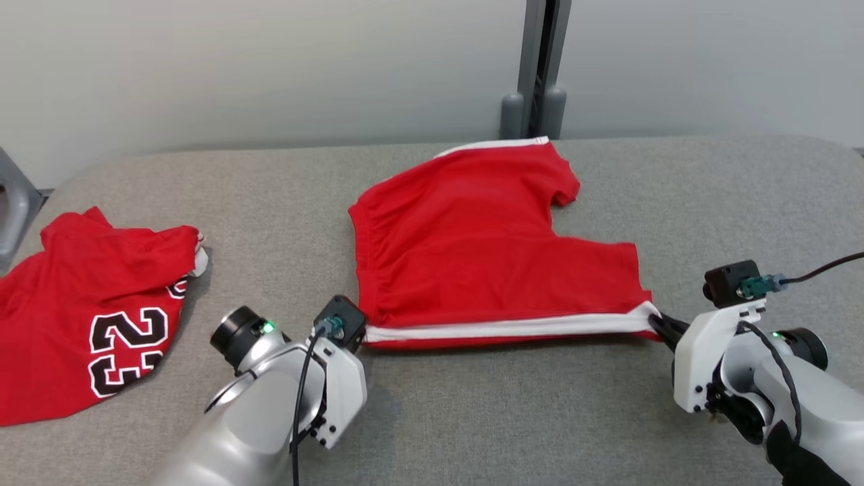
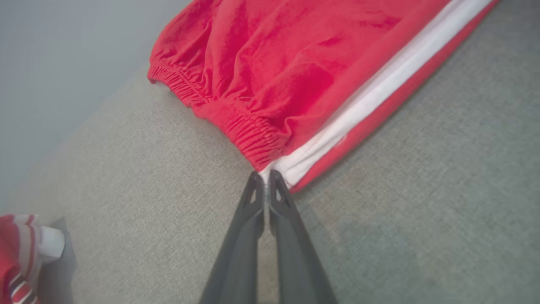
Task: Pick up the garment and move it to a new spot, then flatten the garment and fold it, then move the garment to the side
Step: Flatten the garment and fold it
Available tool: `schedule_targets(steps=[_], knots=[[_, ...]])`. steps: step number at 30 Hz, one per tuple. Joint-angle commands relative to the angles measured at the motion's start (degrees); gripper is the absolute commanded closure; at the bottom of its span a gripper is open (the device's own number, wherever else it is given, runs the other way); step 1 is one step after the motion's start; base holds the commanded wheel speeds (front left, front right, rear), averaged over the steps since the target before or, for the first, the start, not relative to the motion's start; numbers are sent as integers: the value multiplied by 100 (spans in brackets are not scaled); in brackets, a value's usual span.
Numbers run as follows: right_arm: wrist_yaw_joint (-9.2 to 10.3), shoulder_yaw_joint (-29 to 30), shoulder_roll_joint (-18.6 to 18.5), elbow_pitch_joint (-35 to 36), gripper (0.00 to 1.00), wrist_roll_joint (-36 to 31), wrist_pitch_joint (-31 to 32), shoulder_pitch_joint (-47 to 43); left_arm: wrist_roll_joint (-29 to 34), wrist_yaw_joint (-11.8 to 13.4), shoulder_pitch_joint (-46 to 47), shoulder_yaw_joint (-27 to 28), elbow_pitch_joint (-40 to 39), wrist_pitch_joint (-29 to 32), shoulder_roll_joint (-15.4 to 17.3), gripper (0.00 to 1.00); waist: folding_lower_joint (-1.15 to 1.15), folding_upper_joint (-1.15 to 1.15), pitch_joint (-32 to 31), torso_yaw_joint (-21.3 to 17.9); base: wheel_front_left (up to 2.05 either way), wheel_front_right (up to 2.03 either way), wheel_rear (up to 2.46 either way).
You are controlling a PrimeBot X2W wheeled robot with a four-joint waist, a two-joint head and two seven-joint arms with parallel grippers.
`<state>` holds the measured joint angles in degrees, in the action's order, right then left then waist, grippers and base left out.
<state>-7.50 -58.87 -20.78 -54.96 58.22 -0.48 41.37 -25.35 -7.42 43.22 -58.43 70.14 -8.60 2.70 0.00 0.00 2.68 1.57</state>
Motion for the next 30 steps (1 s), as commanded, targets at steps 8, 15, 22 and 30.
schedule_targets(steps=[8, 15, 22, 30], knots=[[1, -479, -379, 235, 100, 402, 310, -168, -176, -1, -380, -296, -139, 129, 43, 100, 0, 0, -334, 166, 0, 0, 0], [1, -845, -695, 511, 100, 713, 584, -250, -440, -1, -620, -471, -346, 206, 41, 100, 0, 0, -519, 284, 0, 0, 0], [1, -1102, -1122, 1137, 100, 1159, 864, -479, -975, -1, -980, -627, -799, 301, 105, 100, 0, 0, -722, 358, 0, 0, 0], [1, -1260, -1733, 1969, 100, 1586, 1190, -853, -1636, -1, -1399, -785, -1574, 460, 495, 100, 0, 0, -933, 386, 0, 0, 0]])
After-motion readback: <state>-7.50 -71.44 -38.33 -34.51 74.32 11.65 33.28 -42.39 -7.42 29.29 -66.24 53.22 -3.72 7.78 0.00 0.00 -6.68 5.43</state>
